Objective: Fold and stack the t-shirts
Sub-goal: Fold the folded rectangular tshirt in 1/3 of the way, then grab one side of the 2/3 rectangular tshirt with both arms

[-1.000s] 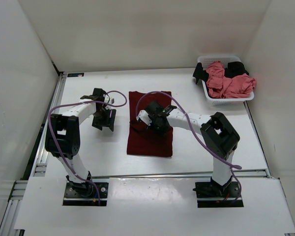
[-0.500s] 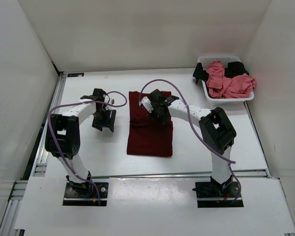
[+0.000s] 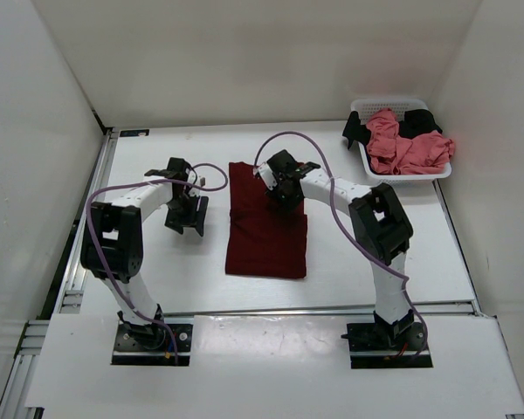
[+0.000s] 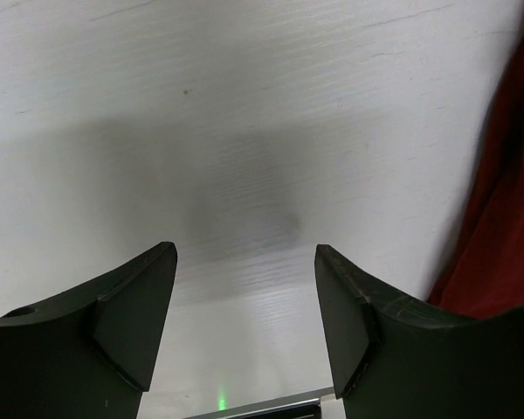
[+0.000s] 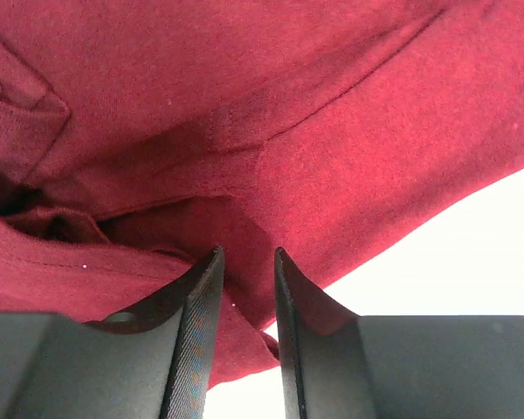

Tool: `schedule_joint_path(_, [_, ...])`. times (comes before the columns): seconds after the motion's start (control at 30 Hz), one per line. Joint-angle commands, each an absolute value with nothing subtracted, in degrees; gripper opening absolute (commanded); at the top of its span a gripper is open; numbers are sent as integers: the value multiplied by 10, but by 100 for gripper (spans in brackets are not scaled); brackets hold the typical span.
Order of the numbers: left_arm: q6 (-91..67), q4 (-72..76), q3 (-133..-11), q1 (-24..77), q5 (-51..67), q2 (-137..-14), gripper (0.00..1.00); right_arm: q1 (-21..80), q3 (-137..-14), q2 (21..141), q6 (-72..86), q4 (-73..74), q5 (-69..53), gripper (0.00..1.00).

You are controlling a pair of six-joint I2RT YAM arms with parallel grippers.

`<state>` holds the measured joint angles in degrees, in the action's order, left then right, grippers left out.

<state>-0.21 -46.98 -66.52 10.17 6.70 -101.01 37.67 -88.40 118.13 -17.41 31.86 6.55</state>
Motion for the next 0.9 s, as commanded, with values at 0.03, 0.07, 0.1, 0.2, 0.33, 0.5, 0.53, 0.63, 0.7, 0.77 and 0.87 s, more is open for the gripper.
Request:
schedule_joint_path(0.03, [0,-473,-704,115,93,-985,76,371,-913,1123,-103,307,92,35])
schedule_joint_path(0.07, [0,-473,-724,121,103,-973,76,365,-913,1110,-78,302,104,35])
schedule_joint_path(0.1, [0,-473,-735,121,130,-968,76,356,-913,1096,-49,293,105,35])
schedule_joint_path(0.2, [0,-479,-779,132,194,-968,76,304,-854,1029,101,262,51,39])
schedule_joint_path(0.33, [0,-491,-763,159,207,-943,76,253,-727,927,245,245,-60,44])
schedule_joint_path(0.5, [0,-478,-636,221,213,-870,79,264,-559,798,315,238,-138,50])
schedule_joint_path(0.53, [0,-478,-625,228,232,-863,79,270,-510,782,336,217,-150,50])
schedule_joint_path(0.63, [0,-464,-591,260,252,-870,79,275,-414,749,377,131,-199,51])
schedule_joint_path(0.7, [0,-436,-577,277,236,-875,79,280,-382,750,400,98,-220,51])
schedule_joint_path(0.77, [0,-431,-562,288,201,-881,79,288,-360,757,400,60,-251,51])
schedule_joint_path(0.87, [0,-419,-545,288,183,-892,79,315,-359,771,400,53,-251,51])
